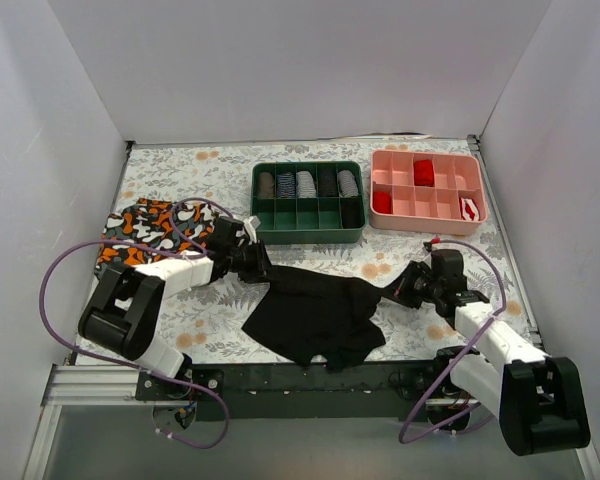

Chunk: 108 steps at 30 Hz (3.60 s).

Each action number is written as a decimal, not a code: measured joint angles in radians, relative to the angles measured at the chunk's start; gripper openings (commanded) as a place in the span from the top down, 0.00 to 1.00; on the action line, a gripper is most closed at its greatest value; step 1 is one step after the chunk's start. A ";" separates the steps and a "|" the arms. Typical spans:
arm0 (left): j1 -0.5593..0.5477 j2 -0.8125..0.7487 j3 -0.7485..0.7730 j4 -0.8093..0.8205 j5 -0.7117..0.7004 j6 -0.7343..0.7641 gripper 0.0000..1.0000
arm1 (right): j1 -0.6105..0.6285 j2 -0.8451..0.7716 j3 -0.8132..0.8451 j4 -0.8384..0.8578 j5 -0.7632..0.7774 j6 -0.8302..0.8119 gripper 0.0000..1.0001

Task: Roll the underwear
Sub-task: Flatten out the underwear at the center of the board.

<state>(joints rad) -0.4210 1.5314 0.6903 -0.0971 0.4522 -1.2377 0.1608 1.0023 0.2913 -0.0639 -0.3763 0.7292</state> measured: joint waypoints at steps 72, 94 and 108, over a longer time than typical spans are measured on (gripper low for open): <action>0.011 -0.123 -0.063 -0.029 0.182 -0.093 0.63 | 0.006 0.492 0.460 -0.187 0.086 -0.325 0.99; 0.011 0.005 -0.036 0.073 0.071 -0.056 0.63 | 0.486 -0.023 0.330 -0.248 0.004 -0.212 0.61; 0.011 0.032 -0.007 0.075 0.072 -0.037 0.64 | 0.914 0.410 0.484 -0.109 0.134 -0.064 0.73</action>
<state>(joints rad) -0.4099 1.5635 0.6830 -0.0223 0.5240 -1.2747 1.0744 1.4120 0.7753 -0.1730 -0.2424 0.6655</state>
